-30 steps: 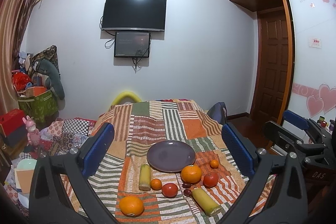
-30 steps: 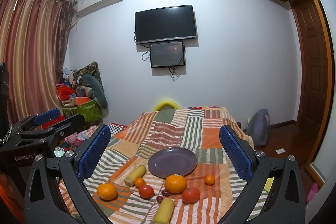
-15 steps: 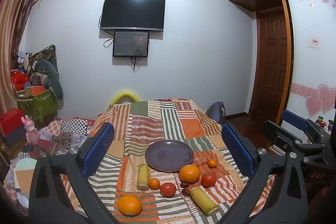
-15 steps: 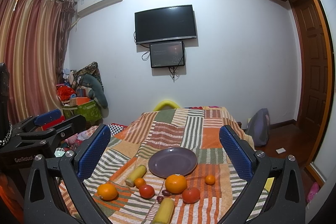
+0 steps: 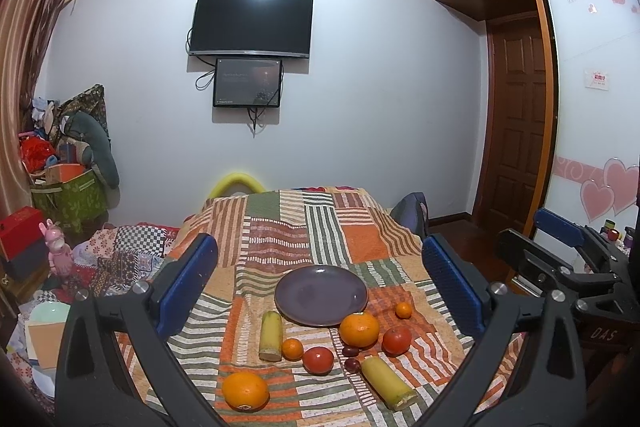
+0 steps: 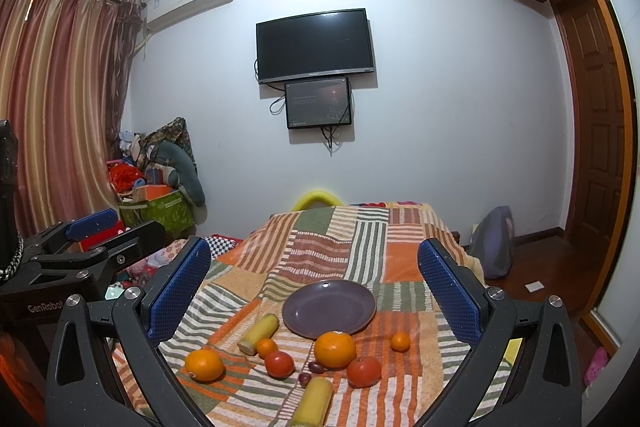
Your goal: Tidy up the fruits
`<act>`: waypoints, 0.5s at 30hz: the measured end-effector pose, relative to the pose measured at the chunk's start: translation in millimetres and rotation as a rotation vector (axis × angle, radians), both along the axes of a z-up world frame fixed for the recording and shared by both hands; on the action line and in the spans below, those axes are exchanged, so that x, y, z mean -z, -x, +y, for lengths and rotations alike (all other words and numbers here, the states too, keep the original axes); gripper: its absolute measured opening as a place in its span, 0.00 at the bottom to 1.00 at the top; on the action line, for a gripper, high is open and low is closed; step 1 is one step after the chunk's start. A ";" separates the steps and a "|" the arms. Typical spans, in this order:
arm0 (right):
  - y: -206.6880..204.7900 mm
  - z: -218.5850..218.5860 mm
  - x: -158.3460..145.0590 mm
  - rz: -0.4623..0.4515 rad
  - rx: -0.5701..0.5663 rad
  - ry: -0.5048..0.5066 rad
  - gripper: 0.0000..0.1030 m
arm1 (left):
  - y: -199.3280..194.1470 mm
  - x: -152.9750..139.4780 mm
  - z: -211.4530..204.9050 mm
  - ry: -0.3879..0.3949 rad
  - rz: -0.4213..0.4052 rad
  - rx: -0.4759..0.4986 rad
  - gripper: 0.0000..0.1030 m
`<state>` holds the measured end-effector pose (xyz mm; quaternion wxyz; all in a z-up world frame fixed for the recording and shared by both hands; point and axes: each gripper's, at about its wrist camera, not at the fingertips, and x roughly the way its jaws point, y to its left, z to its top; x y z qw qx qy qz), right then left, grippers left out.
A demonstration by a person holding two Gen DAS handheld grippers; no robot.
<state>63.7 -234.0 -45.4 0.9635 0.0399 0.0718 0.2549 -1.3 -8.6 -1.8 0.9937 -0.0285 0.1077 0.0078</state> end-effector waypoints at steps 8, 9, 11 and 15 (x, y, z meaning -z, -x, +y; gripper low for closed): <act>-1.9 3.6 4.1 0.008 0.012 0.015 1.00 | -3.3 0.9 -0.3 -0.007 0.010 -0.010 1.00; -2.6 5.2 4.7 0.011 0.015 0.025 1.00 | -4.5 1.7 0.6 -0.005 0.015 -0.007 1.00; -3.2 7.5 6.4 0.015 0.015 0.041 1.00 | -6.4 3.2 2.1 0.001 0.025 -0.001 0.98; -9.6 11.5 11.5 0.049 0.012 0.078 0.84 | -14.9 7.9 7.2 0.007 0.068 0.008 0.85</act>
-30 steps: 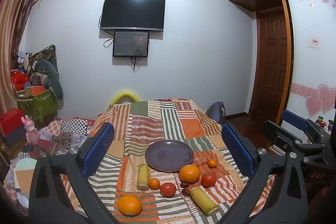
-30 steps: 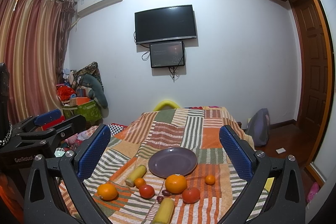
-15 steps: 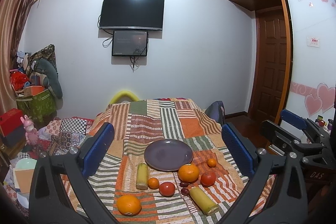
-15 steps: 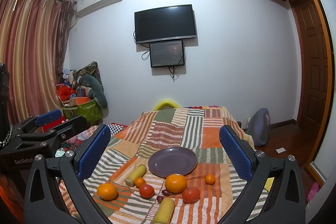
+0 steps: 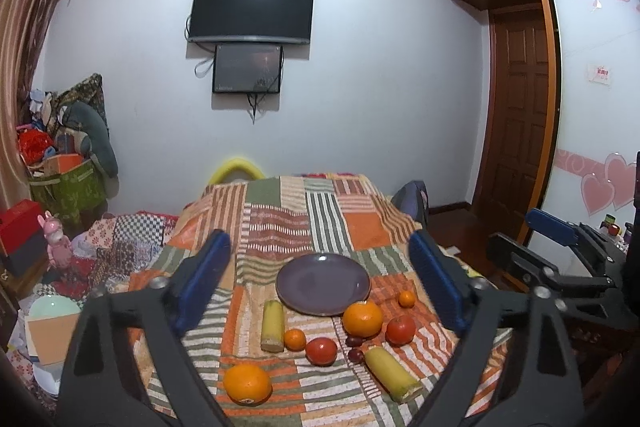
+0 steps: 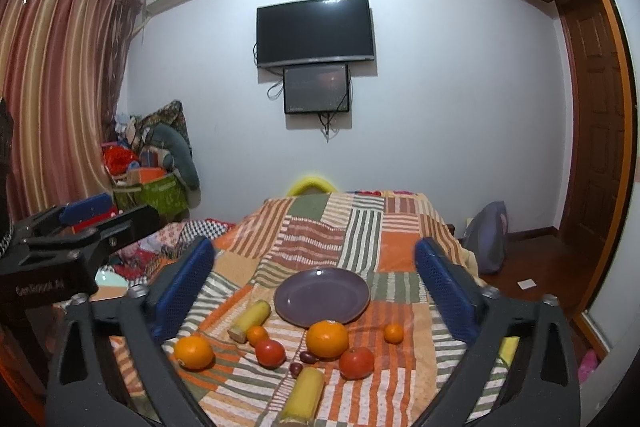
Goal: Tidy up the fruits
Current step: 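Grasp the large orange with the left tool while the right tool grasps the yellow cylinder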
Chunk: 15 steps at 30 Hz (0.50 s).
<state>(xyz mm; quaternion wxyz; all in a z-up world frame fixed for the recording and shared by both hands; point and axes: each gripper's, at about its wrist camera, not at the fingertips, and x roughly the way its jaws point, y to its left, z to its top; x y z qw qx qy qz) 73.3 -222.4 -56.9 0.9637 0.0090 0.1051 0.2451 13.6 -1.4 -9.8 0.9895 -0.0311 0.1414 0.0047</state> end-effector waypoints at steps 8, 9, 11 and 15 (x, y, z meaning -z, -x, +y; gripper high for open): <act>-20.3 -5.8 20.2 0.109 -0.011 0.050 0.75 | -24.0 25.1 25.7 -0.004 0.125 -0.021 0.72; -21.5 -6.3 22.9 0.124 -0.015 0.059 0.75 | -28.5 30.6 30.9 0.005 0.153 -0.020 0.70; -29.7 -6.9 29.3 0.169 -0.024 0.080 0.75 | -37.1 42.9 39.9 0.016 0.205 -0.022 0.69; -40.9 -3.6 47.1 0.251 -0.038 0.123 0.75 | -51.6 68.6 58.2 0.034 0.295 -0.034 0.69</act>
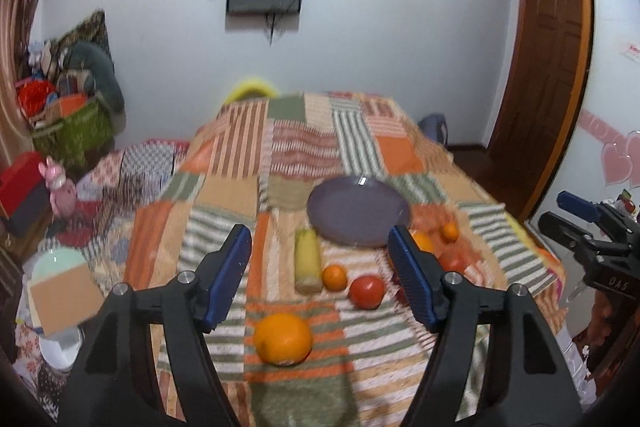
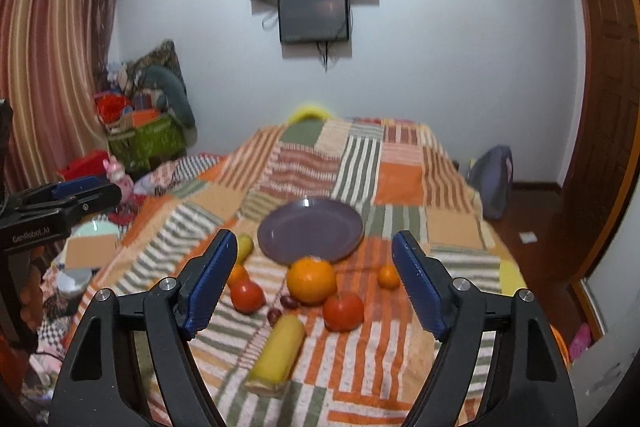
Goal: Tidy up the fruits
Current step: 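Grasp the large orange with the left tool while the right tool grasps the yellow cylinder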
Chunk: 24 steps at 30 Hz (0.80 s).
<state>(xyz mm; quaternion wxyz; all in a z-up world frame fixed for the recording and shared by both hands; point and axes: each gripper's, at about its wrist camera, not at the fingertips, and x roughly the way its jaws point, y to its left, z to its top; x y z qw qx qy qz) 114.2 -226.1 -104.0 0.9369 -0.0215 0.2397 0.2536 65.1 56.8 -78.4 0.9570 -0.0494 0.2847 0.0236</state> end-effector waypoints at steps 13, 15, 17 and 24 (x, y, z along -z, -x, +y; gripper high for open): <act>-41.1 22.3 59.6 0.284 -0.062 0.070 0.76 | -34.7 90.4 30.9 0.022 0.276 -0.004 0.70; -43.5 27.8 68.6 0.309 -0.073 0.089 0.76 | -38.4 101.9 33.1 0.035 0.313 0.001 0.71; -46.6 32.6 77.0 0.319 -0.072 0.101 0.76 | -41.0 113.0 35.1 0.046 0.344 0.008 0.71; -56.8 45.7 101.3 0.414 -0.104 0.128 0.76 | -46.3 141.0 36.2 0.081 0.416 0.018 0.71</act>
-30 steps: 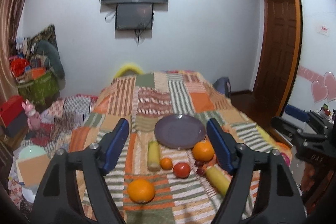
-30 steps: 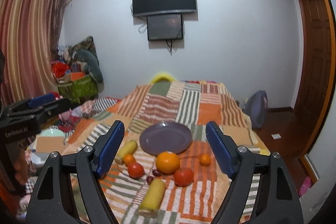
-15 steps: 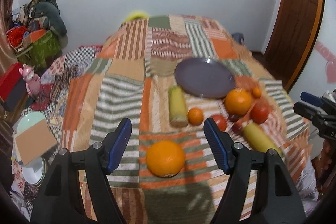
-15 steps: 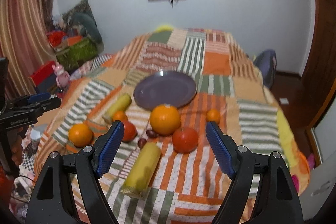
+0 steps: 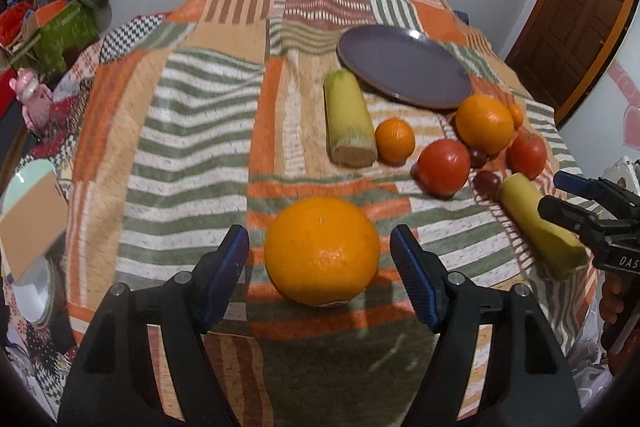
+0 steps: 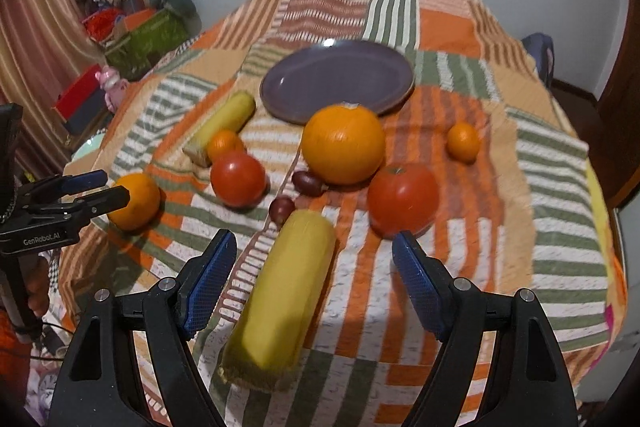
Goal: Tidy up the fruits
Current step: 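Grasp the large orange with the left tool while the right tool grasps the yellow cylinder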
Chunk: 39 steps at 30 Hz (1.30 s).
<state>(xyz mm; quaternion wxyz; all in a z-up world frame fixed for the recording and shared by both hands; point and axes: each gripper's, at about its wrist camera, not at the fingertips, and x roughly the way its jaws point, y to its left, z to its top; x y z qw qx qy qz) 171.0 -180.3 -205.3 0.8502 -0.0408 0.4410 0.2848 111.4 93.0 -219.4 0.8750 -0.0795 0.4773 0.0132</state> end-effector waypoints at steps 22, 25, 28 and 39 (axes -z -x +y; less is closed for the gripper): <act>-4.0 6.5 17.4 0.079 -0.056 -0.055 0.38 | -13.3 21.9 -0.4 0.020 0.033 -0.005 0.64; 0.6 8.9 13.0 0.063 -0.065 -0.052 0.36 | -12.5 20.8 0.1 0.024 0.035 -0.015 0.63; 4.4 8.1 7.0 0.034 -0.063 -0.056 0.35 | -10.9 17.0 -2.6 0.019 0.034 -0.015 0.63; 11.4 -5.8 -34.3 -0.104 -0.033 -0.114 0.34 | -5.9 -39.0 -16.6 -0.008 -0.103 0.016 0.63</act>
